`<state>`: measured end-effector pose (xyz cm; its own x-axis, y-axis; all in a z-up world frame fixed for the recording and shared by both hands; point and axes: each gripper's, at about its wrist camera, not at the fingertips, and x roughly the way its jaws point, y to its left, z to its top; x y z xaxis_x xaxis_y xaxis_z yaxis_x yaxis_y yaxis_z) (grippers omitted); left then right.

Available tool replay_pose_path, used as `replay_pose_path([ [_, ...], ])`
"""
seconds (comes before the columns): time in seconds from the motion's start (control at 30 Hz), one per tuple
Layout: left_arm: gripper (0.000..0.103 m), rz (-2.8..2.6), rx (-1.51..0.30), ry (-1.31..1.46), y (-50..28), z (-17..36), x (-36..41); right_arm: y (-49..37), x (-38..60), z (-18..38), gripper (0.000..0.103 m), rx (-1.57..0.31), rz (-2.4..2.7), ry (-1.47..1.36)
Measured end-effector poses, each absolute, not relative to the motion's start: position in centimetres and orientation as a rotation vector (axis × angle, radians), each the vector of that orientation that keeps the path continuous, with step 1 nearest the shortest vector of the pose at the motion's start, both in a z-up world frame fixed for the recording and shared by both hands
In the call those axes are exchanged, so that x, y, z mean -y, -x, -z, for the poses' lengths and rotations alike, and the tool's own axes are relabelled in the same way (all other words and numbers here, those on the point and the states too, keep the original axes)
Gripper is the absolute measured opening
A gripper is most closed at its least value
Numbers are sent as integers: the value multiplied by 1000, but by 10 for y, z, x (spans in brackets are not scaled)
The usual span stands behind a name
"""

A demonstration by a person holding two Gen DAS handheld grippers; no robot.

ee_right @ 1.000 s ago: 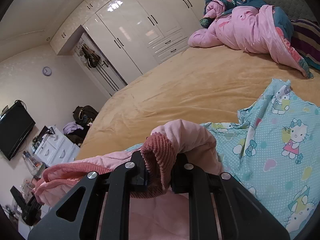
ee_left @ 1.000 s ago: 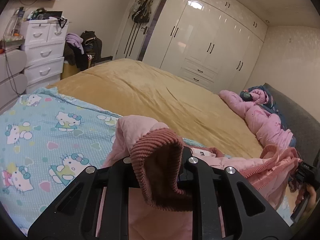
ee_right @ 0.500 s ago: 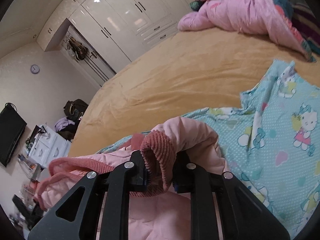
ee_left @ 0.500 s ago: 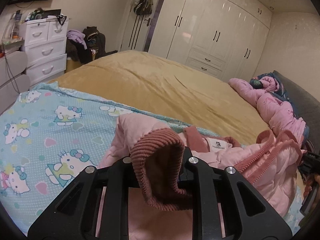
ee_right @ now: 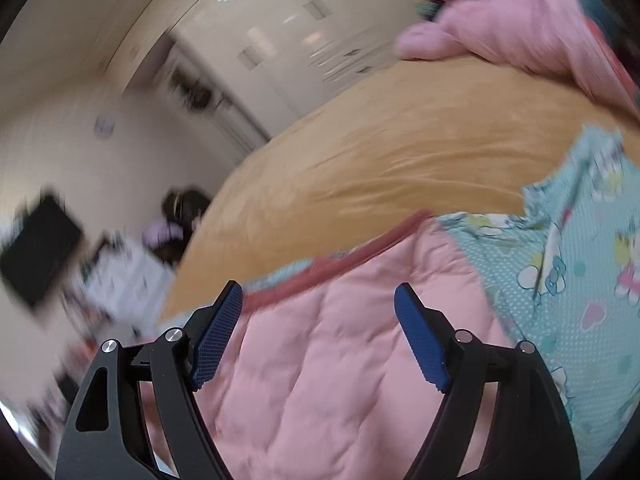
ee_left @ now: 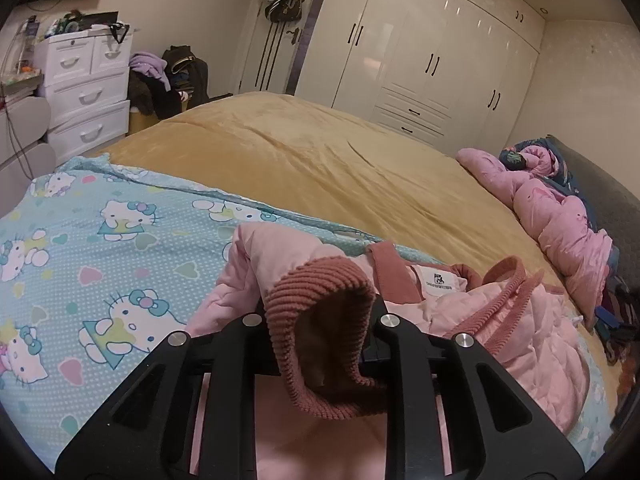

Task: Fold large clothes
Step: 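Open both tools to release the hem onto the coat, then grasp the folded coat edge with both tools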

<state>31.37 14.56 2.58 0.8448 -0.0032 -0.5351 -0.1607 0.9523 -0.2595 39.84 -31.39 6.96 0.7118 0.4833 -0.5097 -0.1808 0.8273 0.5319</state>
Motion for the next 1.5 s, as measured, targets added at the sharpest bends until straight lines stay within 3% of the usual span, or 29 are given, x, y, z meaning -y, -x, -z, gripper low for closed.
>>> replay_pose_path([
  [0.37,20,-71,-562,290,-311,-31,-144,-355,204,-27,79,-863,-555,-142],
  [0.53,35,-34,-545,318,-306,-40,-146,-370,190,-5,80,-897,-529,-127],
  [0.57,42,-25,-540,324,-305,-42,-146,-372,190,-4,81,-892,-530,-133],
  [0.63,69,-4,-519,336,-301,-48,-145,-375,191,-3,81,-883,-536,-141],
  [0.77,77,-29,-443,269,-286,-71,-141,-374,215,-20,81,-827,-523,-166],
  [0.97,93,-109,-473,235,-285,-72,-162,-372,289,-42,84,-715,-305,-175],
  [1.37,94,-96,-738,347,-295,19,-208,-396,368,16,84,-856,-154,-217],
  [1.5,93,-56,-760,370,-298,29,-206,-406,365,23,73,-865,-168,-229],
])
